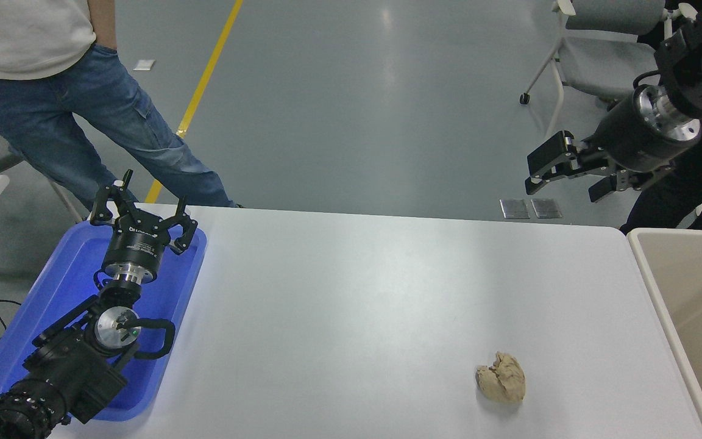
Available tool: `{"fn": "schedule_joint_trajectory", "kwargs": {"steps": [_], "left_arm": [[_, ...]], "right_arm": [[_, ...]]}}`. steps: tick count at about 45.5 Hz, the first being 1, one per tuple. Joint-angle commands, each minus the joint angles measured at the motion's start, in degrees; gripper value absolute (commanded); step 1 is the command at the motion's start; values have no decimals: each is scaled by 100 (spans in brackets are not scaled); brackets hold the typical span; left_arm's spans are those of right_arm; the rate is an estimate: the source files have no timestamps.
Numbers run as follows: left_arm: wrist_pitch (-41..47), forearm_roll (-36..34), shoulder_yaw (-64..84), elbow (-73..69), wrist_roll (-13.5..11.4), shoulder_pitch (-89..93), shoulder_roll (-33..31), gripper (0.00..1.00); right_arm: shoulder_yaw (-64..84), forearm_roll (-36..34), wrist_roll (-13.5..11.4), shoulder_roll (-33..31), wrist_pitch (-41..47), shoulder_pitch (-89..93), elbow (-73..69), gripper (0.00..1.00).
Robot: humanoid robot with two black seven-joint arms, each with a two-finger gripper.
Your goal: Pick up paper ball place in dustbin
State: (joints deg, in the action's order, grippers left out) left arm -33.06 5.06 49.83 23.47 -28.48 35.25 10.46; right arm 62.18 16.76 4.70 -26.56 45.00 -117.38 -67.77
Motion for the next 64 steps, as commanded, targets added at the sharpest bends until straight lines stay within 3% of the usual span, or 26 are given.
{"fn": "schedule_joint_trajectory", "kwargs": {"steps": [1,38,64], "left_arm": [[1,4,0,0,0,0,0,100],[1,-5,0,0,0,0,0,100],[1,-5,0,0,0,0,0,100]], "right_arm": [[-22,73,5,63,0,716,-17,100],[-813,214,5,380,-1617,3098,159,100],[-1068,381,5,591,-2039,3907,440,100]]}}
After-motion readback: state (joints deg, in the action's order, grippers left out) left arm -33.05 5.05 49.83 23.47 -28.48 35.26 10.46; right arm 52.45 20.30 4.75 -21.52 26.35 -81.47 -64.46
